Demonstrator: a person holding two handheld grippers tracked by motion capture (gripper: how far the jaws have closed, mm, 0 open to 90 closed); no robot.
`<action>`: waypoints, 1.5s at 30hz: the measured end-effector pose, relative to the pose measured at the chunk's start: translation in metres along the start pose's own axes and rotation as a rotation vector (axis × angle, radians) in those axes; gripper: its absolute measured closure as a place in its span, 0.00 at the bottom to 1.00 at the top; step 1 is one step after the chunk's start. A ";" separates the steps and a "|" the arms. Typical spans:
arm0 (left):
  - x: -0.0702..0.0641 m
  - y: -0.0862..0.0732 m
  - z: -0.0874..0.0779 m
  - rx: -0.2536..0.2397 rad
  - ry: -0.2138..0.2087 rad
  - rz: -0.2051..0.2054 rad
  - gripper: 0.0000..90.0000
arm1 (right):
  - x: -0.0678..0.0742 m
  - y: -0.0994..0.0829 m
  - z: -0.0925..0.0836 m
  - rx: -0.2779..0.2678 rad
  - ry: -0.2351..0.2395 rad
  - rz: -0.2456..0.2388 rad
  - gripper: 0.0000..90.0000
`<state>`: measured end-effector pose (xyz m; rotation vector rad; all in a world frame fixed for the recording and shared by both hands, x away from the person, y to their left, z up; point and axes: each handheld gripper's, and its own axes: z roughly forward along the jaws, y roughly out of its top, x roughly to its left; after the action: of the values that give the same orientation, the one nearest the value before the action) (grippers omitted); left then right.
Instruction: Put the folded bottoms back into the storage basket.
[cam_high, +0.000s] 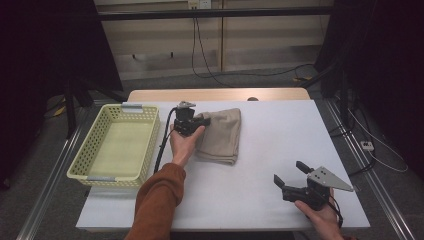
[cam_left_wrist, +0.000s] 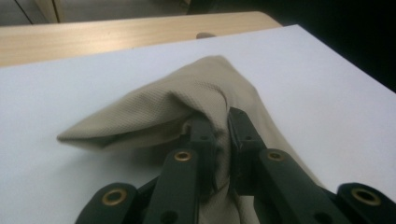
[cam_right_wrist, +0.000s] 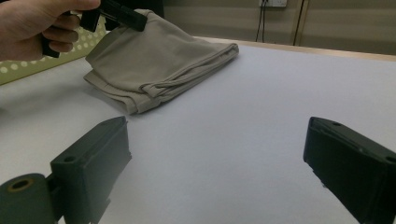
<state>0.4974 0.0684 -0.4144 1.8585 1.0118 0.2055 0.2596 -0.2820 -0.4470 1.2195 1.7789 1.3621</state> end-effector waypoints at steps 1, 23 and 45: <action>-0.002 0.002 -0.001 -0.003 -0.003 0.010 0.92 | 0.000 0.000 0.000 -0.001 -0.001 0.000 0.08; -0.018 0.019 -0.028 -0.093 -0.022 0.082 0.92 | 0.000 0.000 0.000 -0.005 0.001 -0.002 0.08; -0.032 0.037 -0.070 -0.166 -0.025 0.179 0.92 | 0.000 0.000 -0.001 -0.011 0.000 0.000 0.07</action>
<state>0.4602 0.0861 -0.3399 1.7941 0.7866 0.3610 0.2591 -0.2824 -0.4465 1.2143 1.7694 1.3698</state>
